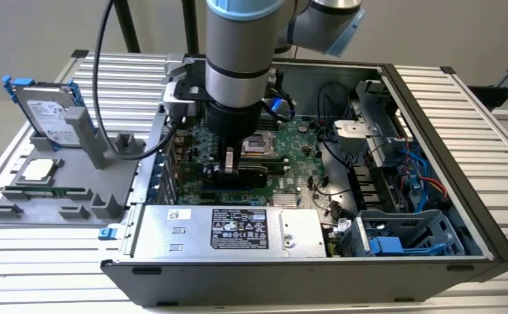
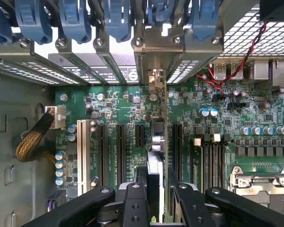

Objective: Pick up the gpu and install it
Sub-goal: 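Insert the gpu into the slot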

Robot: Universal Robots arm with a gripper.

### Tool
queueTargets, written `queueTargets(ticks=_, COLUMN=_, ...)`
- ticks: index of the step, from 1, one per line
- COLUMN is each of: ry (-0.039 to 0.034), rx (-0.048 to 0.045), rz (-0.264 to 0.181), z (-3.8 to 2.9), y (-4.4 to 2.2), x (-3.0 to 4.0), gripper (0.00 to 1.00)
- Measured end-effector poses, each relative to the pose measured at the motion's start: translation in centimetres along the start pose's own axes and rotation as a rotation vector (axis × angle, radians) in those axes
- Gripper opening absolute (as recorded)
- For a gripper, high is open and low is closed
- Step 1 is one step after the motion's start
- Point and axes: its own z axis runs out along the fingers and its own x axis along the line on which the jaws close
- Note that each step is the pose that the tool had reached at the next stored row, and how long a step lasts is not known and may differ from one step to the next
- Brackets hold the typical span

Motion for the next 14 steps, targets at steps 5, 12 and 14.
queueTargets(ticks=5, ry=-0.0006, rx=0.0003, rz=0.0, z=0.33, y=-0.01, x=0.0, gripper=0.0)
queueTargets(ticks=12, ry=0.0003, rx=-0.0002, rz=0.002, z=0.65, y=-0.03, x=0.0, gripper=0.0)
queueTargets(ticks=14, ry=0.0003, rx=-0.0003, rz=0.002, z=0.96, y=-0.04, x=0.0, gripper=0.0)
